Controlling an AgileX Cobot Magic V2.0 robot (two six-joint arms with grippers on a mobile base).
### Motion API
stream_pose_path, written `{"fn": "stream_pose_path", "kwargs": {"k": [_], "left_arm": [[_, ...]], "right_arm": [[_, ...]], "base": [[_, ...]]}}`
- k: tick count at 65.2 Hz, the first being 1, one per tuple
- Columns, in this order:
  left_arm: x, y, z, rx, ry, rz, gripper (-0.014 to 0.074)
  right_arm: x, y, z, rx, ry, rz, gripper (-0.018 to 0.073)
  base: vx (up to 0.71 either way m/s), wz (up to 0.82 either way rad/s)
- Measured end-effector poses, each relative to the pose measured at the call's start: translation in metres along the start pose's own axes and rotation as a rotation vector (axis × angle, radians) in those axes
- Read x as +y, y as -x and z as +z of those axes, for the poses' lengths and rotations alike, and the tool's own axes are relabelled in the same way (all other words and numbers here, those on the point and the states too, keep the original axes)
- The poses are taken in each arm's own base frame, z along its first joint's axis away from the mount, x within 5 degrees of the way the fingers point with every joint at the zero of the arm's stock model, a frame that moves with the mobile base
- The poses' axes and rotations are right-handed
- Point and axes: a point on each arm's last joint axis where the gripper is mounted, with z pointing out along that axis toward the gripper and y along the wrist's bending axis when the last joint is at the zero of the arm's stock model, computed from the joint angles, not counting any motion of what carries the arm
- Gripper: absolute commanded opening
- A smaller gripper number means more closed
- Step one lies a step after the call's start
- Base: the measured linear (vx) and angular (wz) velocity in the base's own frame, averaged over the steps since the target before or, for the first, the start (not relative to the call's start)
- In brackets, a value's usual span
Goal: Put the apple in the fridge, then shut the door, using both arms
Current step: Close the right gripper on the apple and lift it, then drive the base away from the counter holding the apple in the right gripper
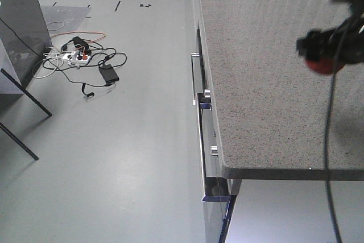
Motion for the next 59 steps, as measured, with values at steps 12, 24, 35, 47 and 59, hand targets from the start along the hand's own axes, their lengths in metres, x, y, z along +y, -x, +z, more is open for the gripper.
{"fn": "stream_pose_path", "kwargs": {"k": [12,24,35,47,59], "left_arm": [[0.0,0.0,0.0,0.0,0.0,0.0,-0.0007],[0.0,0.0,0.0,0.0,0.0,0.0,-0.0007],[0.0,0.0,0.0,0.0,0.0,0.0,-0.0007],[0.0,0.0,0.0,0.0,0.0,0.0,-0.0007],[0.0,0.0,0.0,0.0,0.0,0.0,-0.0007]], "right_arm": [[0.008,0.018,-0.077,-0.159,0.037,0.009,0.0228],[0.01,0.018,-0.104,-0.189,0.042,0.003,0.0228],[0.01,0.016,-0.105,-0.169,0.045,0.002,0.0228],[0.01,0.016,-0.105,-0.166,0.046,0.002,0.0228],[0.01,0.016,-0.105,-0.166,0.045,0.001,0.0228]], "base": [[0.0,0.0],[0.0,0.0],[0.0,0.0],[0.0,0.0],[0.0,0.0]]}}
